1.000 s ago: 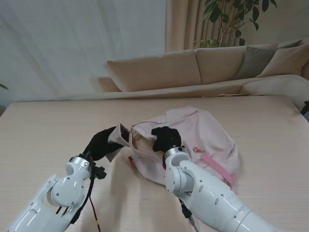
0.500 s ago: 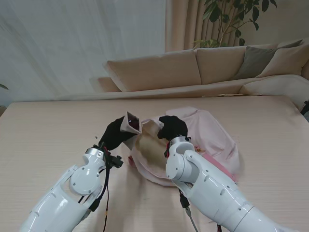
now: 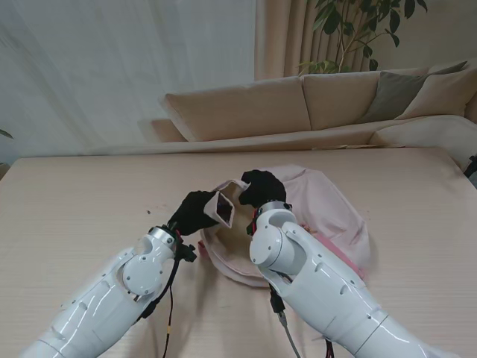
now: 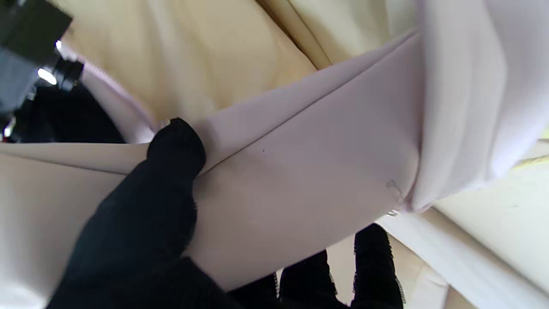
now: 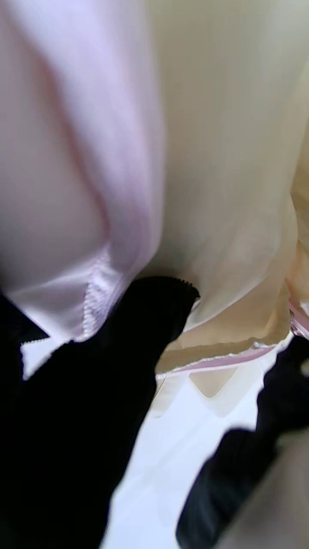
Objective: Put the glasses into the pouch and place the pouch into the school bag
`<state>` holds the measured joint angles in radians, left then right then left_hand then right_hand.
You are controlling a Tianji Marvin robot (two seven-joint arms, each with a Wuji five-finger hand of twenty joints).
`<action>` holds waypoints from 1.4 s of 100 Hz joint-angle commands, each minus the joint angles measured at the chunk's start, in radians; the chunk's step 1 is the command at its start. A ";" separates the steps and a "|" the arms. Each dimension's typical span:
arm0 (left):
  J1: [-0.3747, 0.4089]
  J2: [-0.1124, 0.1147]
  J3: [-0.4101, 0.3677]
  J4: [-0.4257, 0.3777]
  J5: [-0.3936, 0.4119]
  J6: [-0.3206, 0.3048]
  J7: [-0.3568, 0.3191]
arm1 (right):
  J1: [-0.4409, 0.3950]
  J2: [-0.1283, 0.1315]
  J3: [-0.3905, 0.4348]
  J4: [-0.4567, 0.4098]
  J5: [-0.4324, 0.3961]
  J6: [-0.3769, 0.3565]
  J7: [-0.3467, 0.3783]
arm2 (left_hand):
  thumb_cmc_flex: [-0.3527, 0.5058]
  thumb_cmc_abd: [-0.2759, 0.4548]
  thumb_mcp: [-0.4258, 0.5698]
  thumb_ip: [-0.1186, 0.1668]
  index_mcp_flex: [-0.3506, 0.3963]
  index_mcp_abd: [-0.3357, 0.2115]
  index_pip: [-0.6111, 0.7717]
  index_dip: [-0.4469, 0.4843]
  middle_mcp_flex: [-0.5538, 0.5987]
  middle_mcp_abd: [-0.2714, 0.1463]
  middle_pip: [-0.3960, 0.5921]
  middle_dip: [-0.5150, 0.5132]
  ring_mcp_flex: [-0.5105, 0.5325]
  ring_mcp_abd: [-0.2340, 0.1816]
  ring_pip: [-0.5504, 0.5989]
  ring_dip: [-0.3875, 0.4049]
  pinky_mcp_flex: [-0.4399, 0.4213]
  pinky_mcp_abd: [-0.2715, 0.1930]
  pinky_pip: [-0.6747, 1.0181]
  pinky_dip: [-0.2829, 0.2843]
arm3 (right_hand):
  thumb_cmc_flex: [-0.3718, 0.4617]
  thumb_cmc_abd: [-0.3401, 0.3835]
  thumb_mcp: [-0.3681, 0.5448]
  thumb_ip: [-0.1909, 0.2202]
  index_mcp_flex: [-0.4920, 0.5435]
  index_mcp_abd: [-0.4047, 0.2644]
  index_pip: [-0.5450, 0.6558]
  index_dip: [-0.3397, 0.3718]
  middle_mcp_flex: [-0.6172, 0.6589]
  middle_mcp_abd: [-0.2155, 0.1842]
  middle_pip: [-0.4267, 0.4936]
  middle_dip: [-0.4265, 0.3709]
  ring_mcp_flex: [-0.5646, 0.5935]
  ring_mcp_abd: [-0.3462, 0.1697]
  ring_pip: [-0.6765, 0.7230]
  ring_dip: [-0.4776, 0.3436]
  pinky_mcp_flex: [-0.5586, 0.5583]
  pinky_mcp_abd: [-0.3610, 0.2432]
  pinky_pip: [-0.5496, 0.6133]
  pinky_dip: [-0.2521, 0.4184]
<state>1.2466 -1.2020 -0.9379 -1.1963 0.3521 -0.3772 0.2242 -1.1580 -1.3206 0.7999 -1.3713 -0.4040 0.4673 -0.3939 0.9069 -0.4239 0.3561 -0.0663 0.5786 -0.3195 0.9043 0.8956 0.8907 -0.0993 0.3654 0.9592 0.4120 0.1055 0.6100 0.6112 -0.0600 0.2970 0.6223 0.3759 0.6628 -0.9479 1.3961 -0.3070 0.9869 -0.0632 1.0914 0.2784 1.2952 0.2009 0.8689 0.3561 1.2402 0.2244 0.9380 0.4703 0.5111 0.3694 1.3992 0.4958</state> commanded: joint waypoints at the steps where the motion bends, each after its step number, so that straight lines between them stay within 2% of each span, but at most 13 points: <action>1: -0.029 -0.009 0.008 0.007 0.022 -0.022 -0.002 | 0.000 0.002 0.002 -0.019 -0.002 -0.007 0.018 | 0.019 0.015 0.054 -0.033 0.003 -0.067 0.053 0.031 -0.020 -0.036 0.017 0.025 -0.045 -0.040 0.035 0.016 -0.019 -0.036 -0.051 0.009 | 0.027 0.013 0.042 -0.013 0.032 -0.019 0.016 0.015 0.030 0.056 0.010 0.017 0.046 0.005 0.024 0.001 -0.010 0.010 0.036 0.017; 28: -0.147 -0.019 0.101 0.138 0.162 -0.120 0.089 | 0.001 0.010 0.002 -0.032 0.007 -0.006 0.048 | 0.023 0.011 0.066 -0.035 -0.015 -0.082 0.092 0.013 -0.042 -0.040 0.049 0.010 -0.067 -0.046 0.067 0.019 -0.020 -0.034 -0.095 0.040 | 0.033 0.026 0.029 -0.011 0.026 -0.022 0.011 0.019 0.020 0.055 0.005 0.013 0.034 0.004 0.017 -0.003 -0.020 0.004 0.030 0.019; 46: -0.203 -0.002 0.159 0.186 0.208 -0.132 0.042 | 0.000 0.010 -0.004 -0.035 0.009 -0.005 0.054 | -0.021 -0.035 0.136 -0.046 0.036 -0.110 0.072 0.003 0.018 -0.052 0.026 -0.032 -0.043 -0.048 0.044 -0.008 -0.019 -0.031 -0.140 0.045 | 0.035 0.030 0.025 -0.009 0.026 -0.023 0.009 0.021 0.020 0.054 0.003 0.009 0.036 0.004 0.017 -0.004 -0.021 0.004 0.030 0.021; 63: -0.285 -0.020 0.260 0.292 0.186 -0.172 0.011 | 0.000 0.009 -0.011 -0.038 0.013 -0.005 0.059 | -0.051 -0.049 0.162 -0.054 0.062 -0.128 0.047 -0.006 0.047 -0.062 0.003 -0.039 -0.026 -0.047 0.030 -0.019 -0.019 -0.027 -0.160 0.041 | 0.033 0.035 0.020 -0.008 0.023 -0.028 0.007 0.021 0.015 0.052 0.002 0.007 0.028 0.003 0.014 -0.006 -0.030 0.001 0.027 0.021; 73: -0.332 -0.028 0.330 0.347 0.213 -0.201 0.016 | 0.003 0.010 -0.010 -0.038 0.012 -0.011 0.061 | -0.066 -0.041 0.159 -0.058 0.064 -0.123 0.036 -0.010 0.062 -0.064 -0.003 -0.040 -0.007 -0.050 0.021 -0.026 -0.013 -0.023 -0.154 0.043 | 0.035 0.049 0.006 -0.007 0.018 -0.040 0.006 0.026 0.002 0.048 0.007 0.007 0.010 0.001 0.018 -0.003 -0.047 -0.009 0.029 0.025; 93: -0.407 -0.093 0.434 0.477 0.169 -0.238 0.035 | -0.003 0.020 -0.005 -0.054 0.011 -0.011 0.086 | -0.044 -0.022 0.100 -0.044 0.059 -0.044 0.033 -0.073 0.052 -0.023 0.024 -0.045 0.014 -0.033 0.015 -0.022 -0.013 -0.006 -0.124 0.028 | 0.033 0.066 -0.013 -0.004 0.010 -0.062 0.003 0.032 -0.015 0.038 0.010 -0.004 -0.027 -0.001 0.029 0.000 -0.082 -0.024 0.027 0.031; 106: -0.422 -0.126 0.446 0.507 0.088 -0.228 -0.007 | -0.009 0.028 -0.008 -0.054 0.000 -0.022 0.098 | -0.030 -0.018 0.063 -0.033 0.050 0.007 0.056 -0.136 0.031 0.004 0.083 -0.089 0.031 -0.017 0.010 -0.019 -0.019 0.008 -0.101 0.014 | 0.031 0.067 -0.015 -0.002 0.010 -0.062 0.003 0.033 -0.014 0.037 0.014 -0.009 -0.030 -0.003 0.035 0.000 -0.084 -0.023 0.027 0.034; 113: -0.433 -0.136 0.458 0.518 0.077 -0.224 -0.018 | -0.010 0.028 -0.008 -0.053 -0.002 -0.024 0.099 | -0.051 -0.045 0.052 -0.028 0.004 0.036 0.040 -0.166 -0.042 0.008 0.130 -0.147 0.021 -0.013 -0.002 -0.018 -0.020 0.011 -0.101 0.006 | 0.031 0.065 -0.014 -0.002 0.011 -0.062 0.003 0.033 -0.013 0.039 0.015 -0.010 -0.030 -0.002 0.036 0.000 -0.084 -0.023 0.027 0.034; 117: -0.434 -0.134 0.464 0.509 0.071 -0.214 -0.035 | -0.012 0.029 -0.007 -0.056 0.000 -0.023 0.101 | -0.120 -0.074 0.062 -0.031 -0.037 0.085 0.007 -0.191 -0.131 0.021 0.193 -0.308 0.001 -0.010 -0.015 -0.017 -0.020 0.011 -0.122 0.001 | 0.030 0.064 -0.014 -0.002 0.012 -0.061 0.003 0.033 -0.013 0.039 0.016 -0.011 -0.030 -0.001 0.037 -0.001 -0.085 -0.024 0.026 0.034; 121: -0.431 -0.129 0.465 0.495 0.066 -0.194 -0.052 | -0.014 0.031 -0.006 -0.060 0.001 -0.023 0.105 | -0.248 -0.088 0.157 -0.013 -0.074 0.157 -0.051 -0.199 -0.199 0.037 0.189 -0.346 -0.028 0.001 -0.027 -0.014 -0.023 0.016 -0.142 0.010 | 0.031 0.065 -0.013 -0.002 0.012 -0.061 0.004 0.032 -0.014 0.040 0.016 -0.012 -0.032 0.000 0.038 -0.001 -0.087 -0.024 0.025 0.034; 123: -0.429 -0.128 0.465 0.490 0.066 -0.189 -0.054 | -0.014 0.032 -0.005 -0.061 0.000 -0.023 0.107 | -0.289 -0.110 0.163 -0.011 -0.103 0.182 -0.071 -0.203 -0.237 0.044 0.178 -0.351 -0.045 0.007 -0.034 -0.014 -0.026 0.019 -0.147 0.013 | 0.030 0.065 -0.014 -0.003 0.012 -0.061 0.004 0.032 -0.013 0.038 0.017 -0.012 -0.033 0.000 0.038 -0.001 -0.089 -0.024 0.024 0.034; 131: -0.417 -0.107 0.459 0.441 0.067 -0.150 -0.089 | -0.016 0.035 -0.003 -0.063 -0.006 -0.029 0.110 | -0.344 -0.154 0.074 -0.021 -0.182 0.241 -0.168 -0.259 -0.357 0.061 0.121 -0.390 -0.098 0.017 -0.071 -0.017 -0.028 0.020 -0.165 0.046 | 0.029 0.065 -0.014 -0.003 0.011 -0.062 0.003 0.032 -0.014 0.038 0.017 -0.014 -0.036 -0.002 0.038 -0.002 -0.090 -0.024 0.022 0.034; 140: -0.401 -0.066 0.448 0.361 0.068 -0.095 -0.167 | -0.017 0.038 -0.002 -0.062 -0.009 -0.034 0.113 | -0.377 -0.156 -0.029 -0.023 -0.229 0.303 -0.344 -0.429 -0.487 0.095 0.025 -0.482 -0.158 0.023 -0.162 -0.055 -0.030 0.018 -0.196 0.080 | 0.025 0.065 -0.014 -0.003 0.011 -0.062 0.002 0.030 -0.013 0.037 0.017 -0.015 -0.033 -0.003 0.041 -0.002 -0.090 -0.025 0.022 0.035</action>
<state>0.8376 -1.2853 -0.4855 -0.7969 0.4183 -0.4639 0.0985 -1.1707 -1.2835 0.7998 -1.4253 -0.4106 0.4418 -0.2990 0.5983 -0.5615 0.4015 -0.0963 0.4006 -0.0468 0.6490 0.5566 0.4908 -0.0221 0.4474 0.5338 0.3088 0.1210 0.5103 0.5878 -0.0960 0.3048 0.4488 0.4090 0.6781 -0.9002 1.3777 -0.3060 0.9850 -0.0504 1.0741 0.2901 1.2919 0.2011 0.8695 0.3546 1.2354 0.2253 0.9499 0.4703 0.4353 0.3571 1.3994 0.5095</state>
